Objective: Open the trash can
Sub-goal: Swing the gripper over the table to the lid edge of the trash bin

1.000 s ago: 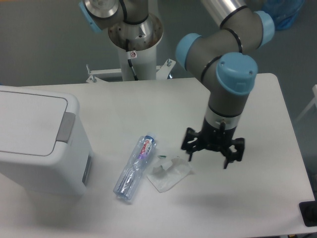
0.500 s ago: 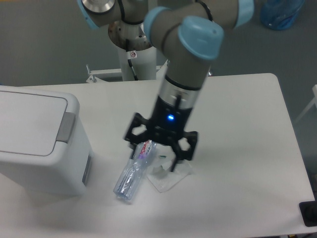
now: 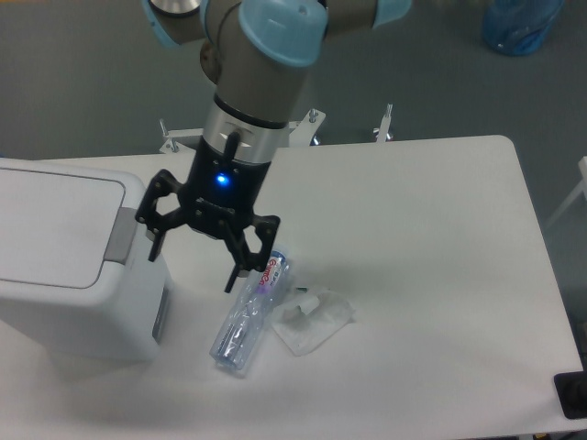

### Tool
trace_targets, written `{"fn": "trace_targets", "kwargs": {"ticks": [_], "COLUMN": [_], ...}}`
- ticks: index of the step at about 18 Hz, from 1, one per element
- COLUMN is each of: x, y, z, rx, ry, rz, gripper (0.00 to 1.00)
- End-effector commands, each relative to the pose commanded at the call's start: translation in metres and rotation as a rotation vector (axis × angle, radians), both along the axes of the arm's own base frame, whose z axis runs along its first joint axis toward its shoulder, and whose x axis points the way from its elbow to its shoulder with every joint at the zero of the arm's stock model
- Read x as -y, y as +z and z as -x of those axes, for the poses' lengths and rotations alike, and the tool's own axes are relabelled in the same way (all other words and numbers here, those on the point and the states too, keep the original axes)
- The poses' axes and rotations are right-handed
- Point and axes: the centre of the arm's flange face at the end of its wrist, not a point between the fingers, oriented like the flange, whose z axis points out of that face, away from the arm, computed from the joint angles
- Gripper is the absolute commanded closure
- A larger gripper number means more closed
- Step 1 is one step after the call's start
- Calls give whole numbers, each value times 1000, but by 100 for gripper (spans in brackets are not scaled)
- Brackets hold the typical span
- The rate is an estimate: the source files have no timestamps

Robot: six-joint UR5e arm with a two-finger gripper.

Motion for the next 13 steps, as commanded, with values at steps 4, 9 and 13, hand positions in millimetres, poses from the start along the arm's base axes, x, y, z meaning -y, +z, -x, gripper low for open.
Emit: {"fn": "trace_targets", "kwargs": {"ticks": [4, 9, 13], "x": [-8, -6, 7], "y": [0, 0, 0], "z": [-21, -29, -40], "rx": [31, 100, 103], "ry": [4, 92, 92], "rz": [9, 30, 34], "gripper": [0, 0, 0]}}
